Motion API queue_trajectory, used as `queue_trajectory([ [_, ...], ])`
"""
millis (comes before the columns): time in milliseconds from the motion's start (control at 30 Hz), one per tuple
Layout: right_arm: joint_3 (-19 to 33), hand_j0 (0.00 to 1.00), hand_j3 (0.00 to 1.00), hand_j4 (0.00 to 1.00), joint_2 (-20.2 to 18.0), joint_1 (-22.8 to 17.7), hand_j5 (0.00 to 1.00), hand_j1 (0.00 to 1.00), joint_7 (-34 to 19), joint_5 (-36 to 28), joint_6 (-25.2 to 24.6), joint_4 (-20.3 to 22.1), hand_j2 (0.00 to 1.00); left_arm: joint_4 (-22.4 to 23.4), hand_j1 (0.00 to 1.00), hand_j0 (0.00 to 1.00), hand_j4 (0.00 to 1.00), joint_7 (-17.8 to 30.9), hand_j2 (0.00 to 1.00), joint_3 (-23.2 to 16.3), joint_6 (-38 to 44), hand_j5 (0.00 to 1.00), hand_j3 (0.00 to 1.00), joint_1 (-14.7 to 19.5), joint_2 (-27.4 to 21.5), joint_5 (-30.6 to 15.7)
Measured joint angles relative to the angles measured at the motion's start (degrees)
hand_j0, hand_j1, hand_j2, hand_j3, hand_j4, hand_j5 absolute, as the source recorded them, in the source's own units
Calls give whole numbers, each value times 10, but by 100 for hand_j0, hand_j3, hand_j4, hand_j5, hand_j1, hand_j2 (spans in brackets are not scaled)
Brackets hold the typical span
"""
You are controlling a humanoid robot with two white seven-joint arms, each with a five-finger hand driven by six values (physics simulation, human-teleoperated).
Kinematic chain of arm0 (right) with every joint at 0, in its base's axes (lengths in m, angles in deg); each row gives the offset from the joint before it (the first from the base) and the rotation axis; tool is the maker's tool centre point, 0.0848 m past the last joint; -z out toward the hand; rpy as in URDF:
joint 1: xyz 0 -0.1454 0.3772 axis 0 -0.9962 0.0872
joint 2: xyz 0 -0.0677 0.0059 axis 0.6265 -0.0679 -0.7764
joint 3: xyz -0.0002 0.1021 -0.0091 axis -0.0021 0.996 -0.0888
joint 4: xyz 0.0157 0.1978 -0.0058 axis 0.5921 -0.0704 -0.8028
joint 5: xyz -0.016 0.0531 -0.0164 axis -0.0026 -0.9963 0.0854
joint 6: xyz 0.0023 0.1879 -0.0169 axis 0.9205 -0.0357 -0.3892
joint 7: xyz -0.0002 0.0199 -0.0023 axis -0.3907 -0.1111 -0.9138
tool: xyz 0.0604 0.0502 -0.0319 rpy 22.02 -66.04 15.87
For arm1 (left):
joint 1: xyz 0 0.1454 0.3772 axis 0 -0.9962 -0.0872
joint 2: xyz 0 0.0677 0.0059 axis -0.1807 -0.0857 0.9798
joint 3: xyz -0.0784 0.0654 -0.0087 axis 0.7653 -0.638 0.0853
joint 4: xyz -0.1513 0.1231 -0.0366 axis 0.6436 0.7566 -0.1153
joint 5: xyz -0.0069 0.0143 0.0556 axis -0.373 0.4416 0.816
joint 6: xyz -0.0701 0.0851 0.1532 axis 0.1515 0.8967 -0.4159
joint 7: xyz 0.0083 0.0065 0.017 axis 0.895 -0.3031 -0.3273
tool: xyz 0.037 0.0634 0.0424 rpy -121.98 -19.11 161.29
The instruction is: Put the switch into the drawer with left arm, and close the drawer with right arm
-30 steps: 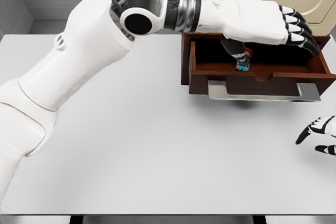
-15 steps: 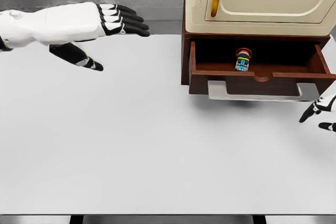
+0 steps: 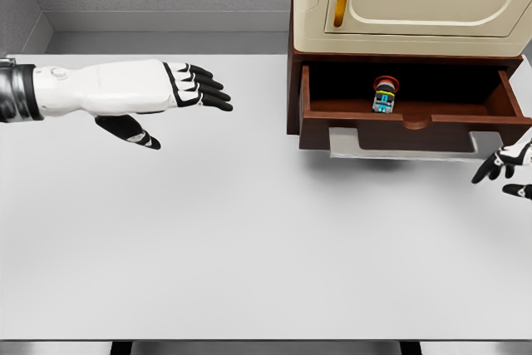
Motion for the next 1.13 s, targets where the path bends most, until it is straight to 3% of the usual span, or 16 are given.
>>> queue_trajectory([
  [100,-35,60,60,60,8,39,60,60,1,10,6,0,60,0,100,100,100,0,100,0,0,100,100,0,0,1],
  [167,-53,60,60,60,11,43,60,60,-10,-19,-6,2,60,0,100,100,100,0,100,0,0,100,100,0,0,1],
  [267,-79,60,60,60,20,44,60,60,2,12,13,2,60,1,100,100,100,0,100,-1,0,100,100,0,0,1],
  [567,-100,62,62,62,27,86,62,62,9,29,23,0,62,2,100,100,100,1,100,0,0,100,100,-1,0,1],
  [600,-102,69,69,69,27,86,69,69,9,30,23,1,69,2,100,100,100,0,100,0,0,100,100,0,0,1],
  [633,-105,99,99,99,28,101,99,99,9,30,23,1,99,2,100,100,100,0,100,0,0,100,100,-1,1,1],
  [900,-164,100,100,100,36,144,100,100,9,33,23,3,100,36,100,100,100,-1,100,-2,0,100,100,-14,2,0],
  [1133,-190,100,100,100,37,146,100,100,9,36,23,3,100,43,100,100,100,-1,100,-3,0,100,100,-18,1,0],
])
